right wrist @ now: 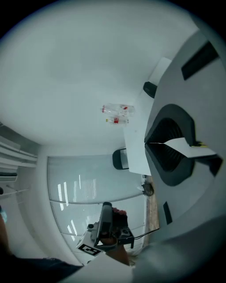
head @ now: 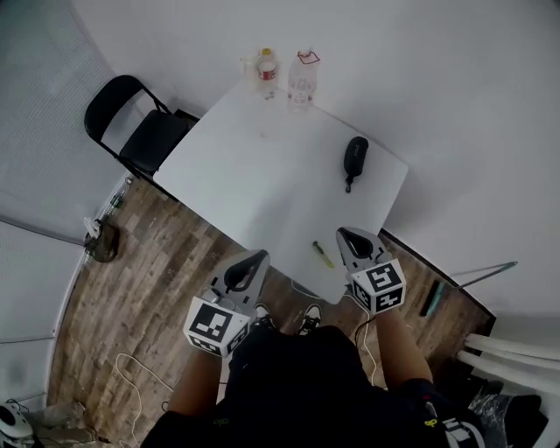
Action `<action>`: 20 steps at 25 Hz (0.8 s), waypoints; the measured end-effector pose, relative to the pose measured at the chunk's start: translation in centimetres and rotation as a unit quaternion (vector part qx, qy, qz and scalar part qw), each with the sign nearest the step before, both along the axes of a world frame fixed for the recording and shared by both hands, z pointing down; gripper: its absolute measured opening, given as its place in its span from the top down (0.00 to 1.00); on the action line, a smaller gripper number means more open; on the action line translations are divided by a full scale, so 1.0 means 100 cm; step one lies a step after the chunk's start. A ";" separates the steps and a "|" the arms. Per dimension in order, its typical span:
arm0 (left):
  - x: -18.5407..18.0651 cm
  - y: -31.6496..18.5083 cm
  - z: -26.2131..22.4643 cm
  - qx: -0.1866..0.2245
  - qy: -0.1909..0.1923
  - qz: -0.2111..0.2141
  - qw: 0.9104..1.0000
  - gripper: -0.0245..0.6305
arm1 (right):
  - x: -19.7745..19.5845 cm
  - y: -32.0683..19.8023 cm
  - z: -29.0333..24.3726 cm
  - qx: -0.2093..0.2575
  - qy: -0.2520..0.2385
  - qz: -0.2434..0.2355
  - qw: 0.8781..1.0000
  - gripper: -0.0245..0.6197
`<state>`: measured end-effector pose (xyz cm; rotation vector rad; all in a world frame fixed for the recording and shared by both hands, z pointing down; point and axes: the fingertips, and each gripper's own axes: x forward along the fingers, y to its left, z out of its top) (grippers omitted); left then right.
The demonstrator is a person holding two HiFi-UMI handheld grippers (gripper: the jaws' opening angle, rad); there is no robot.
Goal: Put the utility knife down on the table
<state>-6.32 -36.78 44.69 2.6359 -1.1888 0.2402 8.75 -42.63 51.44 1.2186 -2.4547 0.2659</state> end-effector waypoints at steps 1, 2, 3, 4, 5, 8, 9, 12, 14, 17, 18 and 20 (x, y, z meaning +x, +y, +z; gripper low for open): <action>0.004 0.001 -0.005 0.007 -0.001 0.005 1.000 0.93 | 0.002 0.004 -0.015 0.017 -0.008 0.003 1.000 0.93; 0.007 0.001 -0.011 0.014 -0.002 0.009 1.000 0.93 | 0.004 0.008 -0.028 0.032 -0.015 0.007 0.999 0.93; 0.010 0.001 -0.016 0.020 -0.003 0.012 1.000 0.93 | 0.007 0.013 -0.041 0.044 -0.022 0.009 0.999 0.93; 0.011 0.001 -0.021 0.027 -0.003 0.015 1.000 0.93 | 0.009 0.017 -0.051 0.051 -0.030 0.012 0.998 0.93; 0.013 0.001 -0.027 0.034 -0.003 0.016 0.999 0.93 | 0.011 0.022 -0.060 0.054 -0.042 0.014 0.998 0.93; 0.017 0.003 -0.044 0.055 -0.004 0.018 0.998 0.93 | 0.020 0.035 -0.085 0.060 -0.092 0.023 0.994 0.93; 0.018 0.004 -0.048 0.062 -0.005 0.019 0.998 0.93 | 0.025 0.039 -0.093 0.068 -0.102 0.028 0.992 0.93; 0.023 0.007 -0.057 0.074 -0.009 0.024 0.997 0.93 | 0.037 0.052 -0.113 0.100 -0.112 0.039 0.988 0.93; 0.024 0.011 -0.059 0.077 -0.009 0.026 0.997 0.93 | 0.042 0.061 -0.123 0.115 -0.116 0.041 0.986 0.93; 0.029 0.016 -0.062 0.081 -0.008 0.030 0.996 0.93 | 0.046 0.068 -0.130 0.122 -0.125 0.039 0.984 0.93; 0.032 0.017 -0.062 0.082 -0.008 0.033 0.996 0.93 | 0.046 0.070 -0.131 0.122 -0.127 0.038 0.984 0.93; 0.035 0.020 -0.063 0.083 -0.008 0.038 0.996 0.93 | 0.045 0.075 -0.133 0.125 -0.126 0.033 0.984 0.93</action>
